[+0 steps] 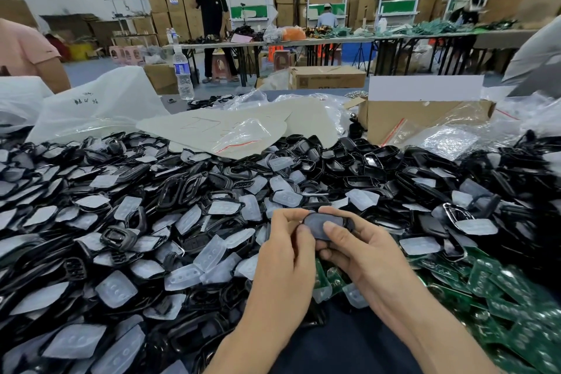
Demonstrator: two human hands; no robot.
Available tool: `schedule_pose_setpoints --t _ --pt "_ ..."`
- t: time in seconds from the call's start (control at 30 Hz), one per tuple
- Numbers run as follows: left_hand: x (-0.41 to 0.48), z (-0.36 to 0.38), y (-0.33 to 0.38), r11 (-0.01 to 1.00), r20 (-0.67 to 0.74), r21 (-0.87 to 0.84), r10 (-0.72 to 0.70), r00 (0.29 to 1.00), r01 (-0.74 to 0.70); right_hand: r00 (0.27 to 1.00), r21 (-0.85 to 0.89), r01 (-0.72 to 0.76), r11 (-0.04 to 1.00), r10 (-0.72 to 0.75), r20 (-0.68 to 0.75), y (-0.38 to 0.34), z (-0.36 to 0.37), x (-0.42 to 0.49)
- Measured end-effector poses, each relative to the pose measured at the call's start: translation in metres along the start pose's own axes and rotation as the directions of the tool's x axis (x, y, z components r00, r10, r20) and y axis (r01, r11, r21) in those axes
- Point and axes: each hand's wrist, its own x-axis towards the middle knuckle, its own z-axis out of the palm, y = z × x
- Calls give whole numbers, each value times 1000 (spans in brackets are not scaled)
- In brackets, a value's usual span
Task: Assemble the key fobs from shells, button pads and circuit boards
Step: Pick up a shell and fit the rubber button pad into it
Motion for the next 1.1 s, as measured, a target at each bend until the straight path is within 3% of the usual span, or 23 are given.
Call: schedule_pose_setpoints --t 0.4,0.67,0.87,1.1 --pt "3 -1 5 982 42 -173 -62 997 69 998 35 55 998 -56 13 1 2 0" --pt "6 -1 6 992 46 -122 -38 998 43 987 -196 157 968 -157 16 3 -2 0" --pt "-5 -9 9 997 98 -54 -42 994 47 977 -492 188 850 -215 0 0 -6 -10" --pt "-19 -27 19 998 235 12 -67 970 66 974 -806 221 549 -162 157 -21 -5 -20"
